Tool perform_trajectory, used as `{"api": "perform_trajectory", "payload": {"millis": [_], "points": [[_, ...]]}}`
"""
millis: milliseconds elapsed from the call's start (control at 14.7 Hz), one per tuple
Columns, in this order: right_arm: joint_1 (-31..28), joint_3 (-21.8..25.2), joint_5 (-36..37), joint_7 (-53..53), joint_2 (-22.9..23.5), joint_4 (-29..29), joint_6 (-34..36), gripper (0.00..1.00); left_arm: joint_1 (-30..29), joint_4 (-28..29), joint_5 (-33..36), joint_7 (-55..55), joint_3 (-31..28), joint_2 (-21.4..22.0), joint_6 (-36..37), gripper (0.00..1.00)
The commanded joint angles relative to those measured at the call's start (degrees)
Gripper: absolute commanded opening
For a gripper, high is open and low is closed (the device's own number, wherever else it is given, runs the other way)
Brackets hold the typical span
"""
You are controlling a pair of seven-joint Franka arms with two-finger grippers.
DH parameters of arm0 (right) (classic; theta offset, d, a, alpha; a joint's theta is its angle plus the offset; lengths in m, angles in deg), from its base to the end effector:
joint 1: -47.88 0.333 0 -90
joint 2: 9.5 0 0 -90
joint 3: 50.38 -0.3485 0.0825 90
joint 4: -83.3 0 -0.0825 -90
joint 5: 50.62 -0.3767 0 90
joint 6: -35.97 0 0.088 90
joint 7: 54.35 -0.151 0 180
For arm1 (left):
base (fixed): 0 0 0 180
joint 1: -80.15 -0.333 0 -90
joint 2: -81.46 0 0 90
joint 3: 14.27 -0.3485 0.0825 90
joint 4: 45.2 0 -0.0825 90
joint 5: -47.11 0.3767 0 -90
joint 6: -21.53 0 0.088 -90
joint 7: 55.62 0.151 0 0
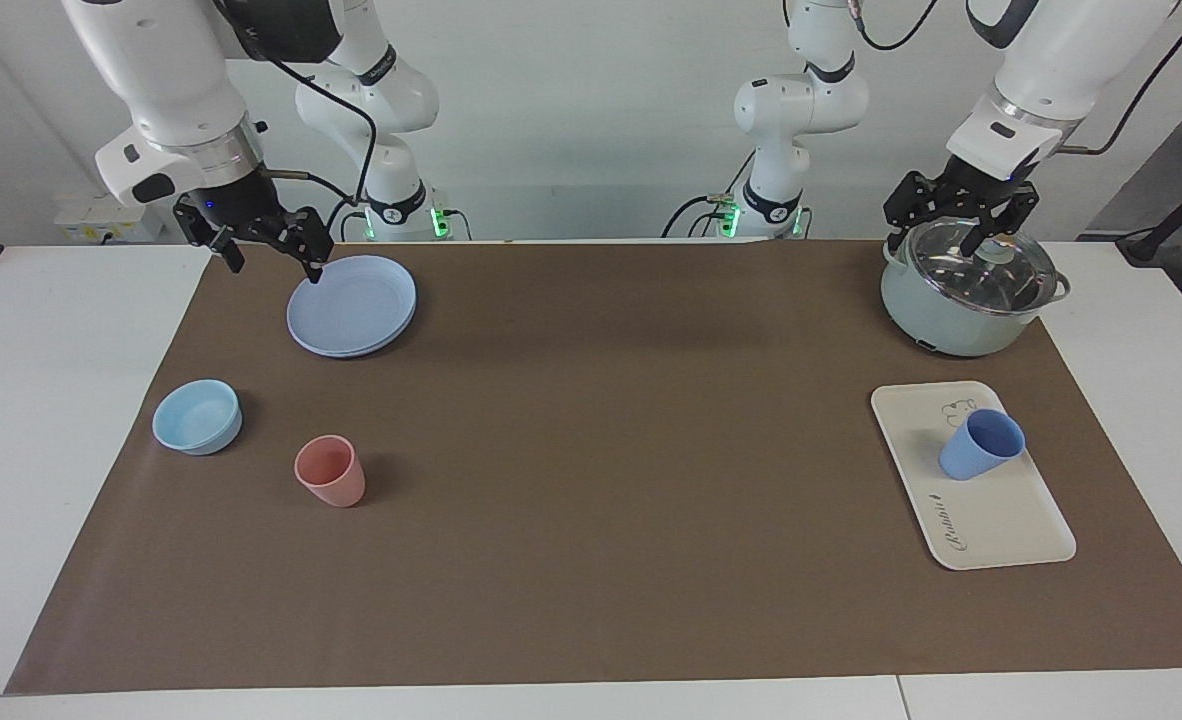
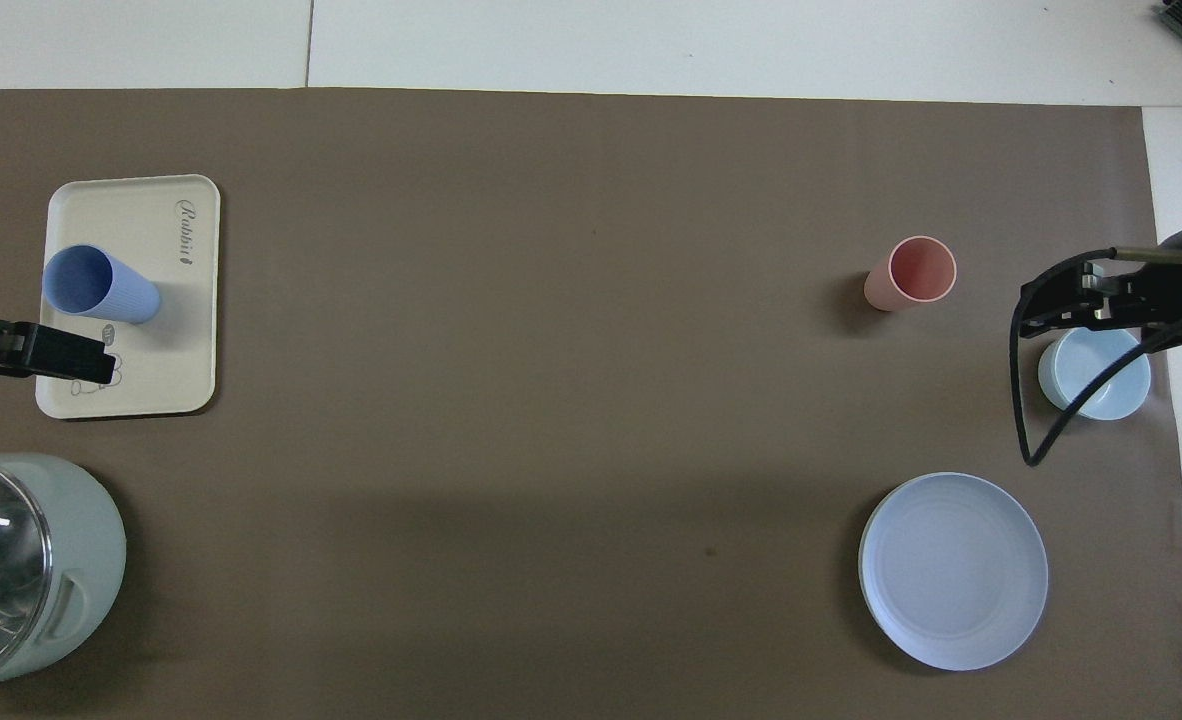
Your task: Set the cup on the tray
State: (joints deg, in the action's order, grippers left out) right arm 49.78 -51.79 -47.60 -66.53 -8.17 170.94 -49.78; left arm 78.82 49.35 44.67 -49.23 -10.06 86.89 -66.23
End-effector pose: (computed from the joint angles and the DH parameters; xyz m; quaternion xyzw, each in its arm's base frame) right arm 0.5447 0.0230 0.6133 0.9962 -0.0785 -0.0243 0.0296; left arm 0.5079 -0.0340 0.6229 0.9965 -0.0812 -0.0114 0.0182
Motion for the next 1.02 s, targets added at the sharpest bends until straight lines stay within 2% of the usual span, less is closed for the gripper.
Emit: {"api": "perform_trajectory", "payload": {"millis": [0,955], "points": [[-0.32,-0.17,-1.35,-0.83,-0.63,0.86,0.41,1.0,-1.13,0.63,0.77,0.2,0.1,0.9,0.75,1.0],[-0.5,-0.17,-3.81,-0.74,-0.63,0.77,0.06,1.0,-1.31,0.63,0.77,0.29,0.1,0.9,0.75,1.0]]}}
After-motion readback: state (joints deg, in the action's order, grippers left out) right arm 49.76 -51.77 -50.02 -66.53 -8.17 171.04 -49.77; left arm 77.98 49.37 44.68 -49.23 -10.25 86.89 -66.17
